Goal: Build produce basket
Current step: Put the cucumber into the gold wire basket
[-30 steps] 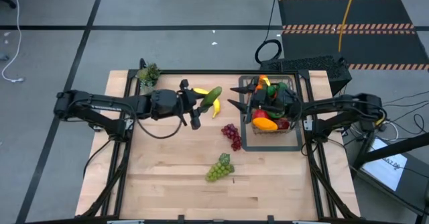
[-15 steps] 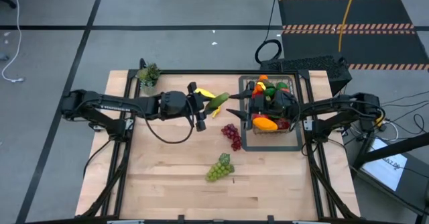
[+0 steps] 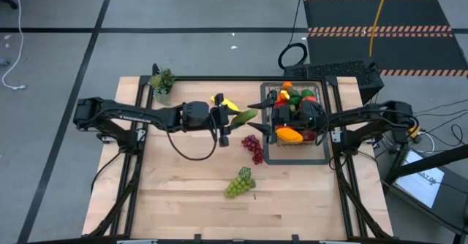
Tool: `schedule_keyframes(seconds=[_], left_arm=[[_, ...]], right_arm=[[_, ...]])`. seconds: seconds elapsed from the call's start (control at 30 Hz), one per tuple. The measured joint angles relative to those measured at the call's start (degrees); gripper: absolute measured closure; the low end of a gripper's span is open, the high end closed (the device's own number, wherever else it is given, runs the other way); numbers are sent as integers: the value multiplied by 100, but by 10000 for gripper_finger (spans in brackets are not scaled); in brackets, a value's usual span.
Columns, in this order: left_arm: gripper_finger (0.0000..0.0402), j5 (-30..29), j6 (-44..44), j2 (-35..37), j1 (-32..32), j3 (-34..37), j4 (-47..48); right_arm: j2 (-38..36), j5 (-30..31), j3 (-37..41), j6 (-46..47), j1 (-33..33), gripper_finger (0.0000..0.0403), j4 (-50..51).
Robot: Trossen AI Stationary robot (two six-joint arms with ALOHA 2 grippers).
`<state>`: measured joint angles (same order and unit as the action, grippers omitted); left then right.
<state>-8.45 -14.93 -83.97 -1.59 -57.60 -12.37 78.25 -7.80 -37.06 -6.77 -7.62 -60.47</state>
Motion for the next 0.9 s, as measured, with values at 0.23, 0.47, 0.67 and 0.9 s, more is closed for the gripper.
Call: schedule_keyframes(seconds=[0.23,0.47,0.67,0.9], left_arm=[[236,-10,-5,-128,1,0,-150],[227,-208,-141,-126,9,0,-110],[153,-520,92,-123,21,0,-60],[67,-1158,212,169,14,-4,766]], right_arm=[[105,0,0,-148,25,186,-80],[108,28,0,-171,18,267,-60],[84,31,0,-262,16,290,-13],[-245,389,0,250,-51,267,501]])
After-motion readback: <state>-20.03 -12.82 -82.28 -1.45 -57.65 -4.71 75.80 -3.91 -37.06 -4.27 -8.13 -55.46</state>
